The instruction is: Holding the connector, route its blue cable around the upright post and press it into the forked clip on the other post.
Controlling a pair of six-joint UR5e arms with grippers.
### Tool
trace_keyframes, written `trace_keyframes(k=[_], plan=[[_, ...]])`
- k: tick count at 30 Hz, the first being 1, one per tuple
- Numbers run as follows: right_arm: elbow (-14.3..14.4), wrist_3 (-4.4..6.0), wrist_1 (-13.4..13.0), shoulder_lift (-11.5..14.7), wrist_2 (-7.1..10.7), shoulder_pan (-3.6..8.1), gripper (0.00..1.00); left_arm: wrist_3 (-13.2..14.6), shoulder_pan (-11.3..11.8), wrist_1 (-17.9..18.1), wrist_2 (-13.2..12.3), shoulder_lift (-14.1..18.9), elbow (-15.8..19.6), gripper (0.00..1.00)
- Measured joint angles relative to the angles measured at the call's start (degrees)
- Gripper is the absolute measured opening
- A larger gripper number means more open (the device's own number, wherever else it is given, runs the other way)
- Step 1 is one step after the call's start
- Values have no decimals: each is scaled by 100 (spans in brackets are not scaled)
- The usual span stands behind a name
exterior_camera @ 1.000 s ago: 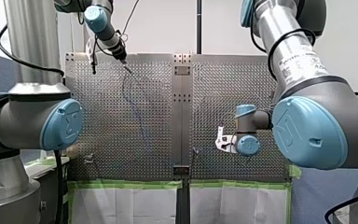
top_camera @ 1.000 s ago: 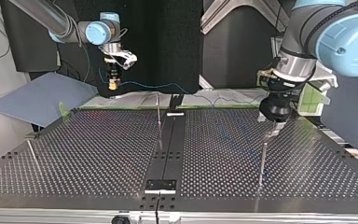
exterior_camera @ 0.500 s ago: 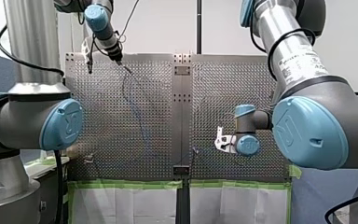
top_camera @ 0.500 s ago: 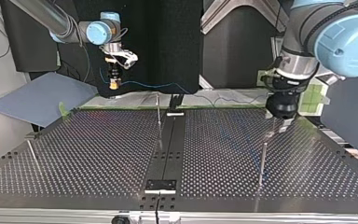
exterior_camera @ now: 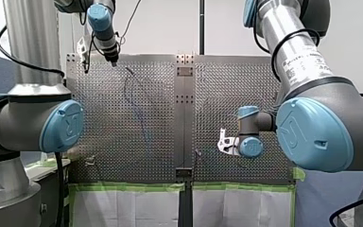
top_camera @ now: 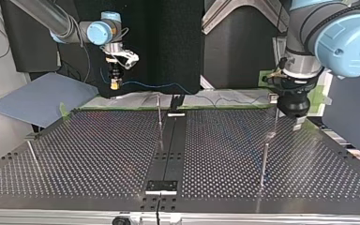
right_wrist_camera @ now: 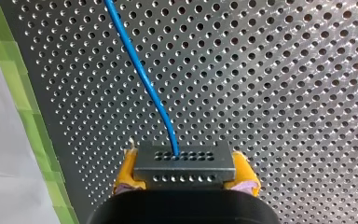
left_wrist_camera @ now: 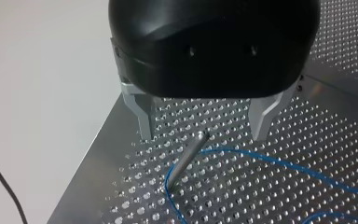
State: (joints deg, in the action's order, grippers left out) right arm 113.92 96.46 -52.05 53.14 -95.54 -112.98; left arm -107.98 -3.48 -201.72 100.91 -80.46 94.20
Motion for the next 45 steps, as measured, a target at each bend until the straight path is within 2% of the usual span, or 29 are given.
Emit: trace_keyframes(k=[6,23,32,45], plan=[[-1,-1,-3,0,0,0,16,13,-7,-7,93,1,4,100],[-1,-3,9,-1,0,-13,16,48,-68,129,108,-2,12,100],[0,1,25,0,0,-16,16,396,-194,529,108,1,46,100],[1,15,-39,-2,0,-12,16,1044,-536,1181,-102,0,630,100]])
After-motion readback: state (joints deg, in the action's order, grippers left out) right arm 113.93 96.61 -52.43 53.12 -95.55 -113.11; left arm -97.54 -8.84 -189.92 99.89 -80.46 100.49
